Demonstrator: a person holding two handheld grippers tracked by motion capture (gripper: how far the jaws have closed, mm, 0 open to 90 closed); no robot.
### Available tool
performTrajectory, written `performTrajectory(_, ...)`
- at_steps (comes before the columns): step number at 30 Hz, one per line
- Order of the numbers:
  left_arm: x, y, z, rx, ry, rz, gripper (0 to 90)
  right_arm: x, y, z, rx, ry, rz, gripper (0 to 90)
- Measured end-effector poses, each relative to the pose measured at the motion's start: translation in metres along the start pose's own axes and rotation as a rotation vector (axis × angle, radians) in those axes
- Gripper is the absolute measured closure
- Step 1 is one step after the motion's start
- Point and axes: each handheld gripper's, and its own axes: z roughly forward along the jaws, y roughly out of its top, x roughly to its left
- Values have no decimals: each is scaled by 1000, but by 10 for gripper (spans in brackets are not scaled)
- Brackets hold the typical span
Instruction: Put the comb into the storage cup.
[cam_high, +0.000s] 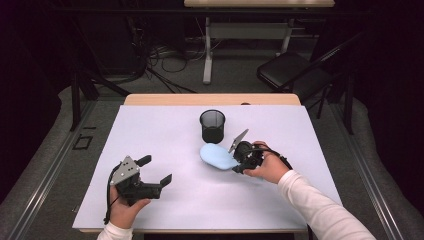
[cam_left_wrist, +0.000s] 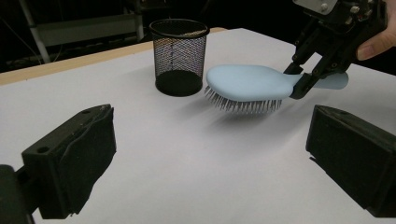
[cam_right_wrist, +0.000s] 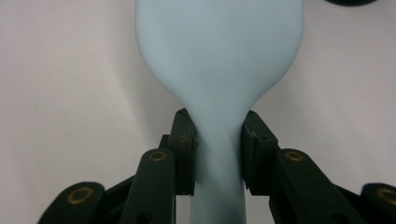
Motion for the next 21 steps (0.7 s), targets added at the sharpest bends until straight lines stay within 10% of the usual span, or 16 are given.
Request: performTrajectory(21, 5, 1, 1, -1, 15, -18, 20, -6, 5, -24, -173, -4, 31, 696)
